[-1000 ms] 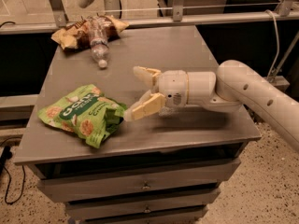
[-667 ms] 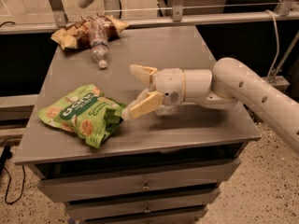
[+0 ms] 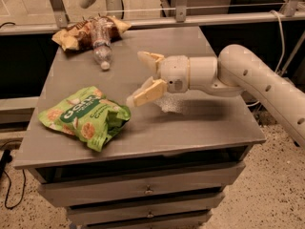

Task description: Move water bottle near green rice chip bag

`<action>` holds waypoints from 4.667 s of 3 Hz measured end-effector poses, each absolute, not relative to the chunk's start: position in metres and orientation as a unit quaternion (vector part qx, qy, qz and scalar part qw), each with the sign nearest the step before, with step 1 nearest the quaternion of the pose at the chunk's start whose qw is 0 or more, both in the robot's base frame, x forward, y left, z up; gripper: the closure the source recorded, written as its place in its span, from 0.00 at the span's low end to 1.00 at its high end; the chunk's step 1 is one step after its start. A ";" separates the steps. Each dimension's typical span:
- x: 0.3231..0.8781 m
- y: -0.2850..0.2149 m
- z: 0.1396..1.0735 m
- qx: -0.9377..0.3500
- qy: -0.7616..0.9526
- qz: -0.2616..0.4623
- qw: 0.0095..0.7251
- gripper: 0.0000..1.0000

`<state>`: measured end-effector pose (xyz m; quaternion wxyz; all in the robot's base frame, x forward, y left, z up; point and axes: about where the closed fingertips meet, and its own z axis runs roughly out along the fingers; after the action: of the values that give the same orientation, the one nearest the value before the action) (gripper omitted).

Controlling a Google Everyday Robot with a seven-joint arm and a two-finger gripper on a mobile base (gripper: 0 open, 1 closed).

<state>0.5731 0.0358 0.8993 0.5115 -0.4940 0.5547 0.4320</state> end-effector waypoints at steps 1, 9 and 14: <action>0.626 0.028 0.906 -0.496 0.574 0.370 0.536 0.00; 0.766 0.161 0.859 -0.409 0.699 0.211 0.547 0.13; 0.785 0.076 0.941 -0.443 0.656 0.160 0.589 1.00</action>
Offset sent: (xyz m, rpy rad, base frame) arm 0.1622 -0.0238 -0.0164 -0.2301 -0.1412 -0.4157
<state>0.7853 0.0756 0.9405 0.5892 -0.4435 0.6562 0.1598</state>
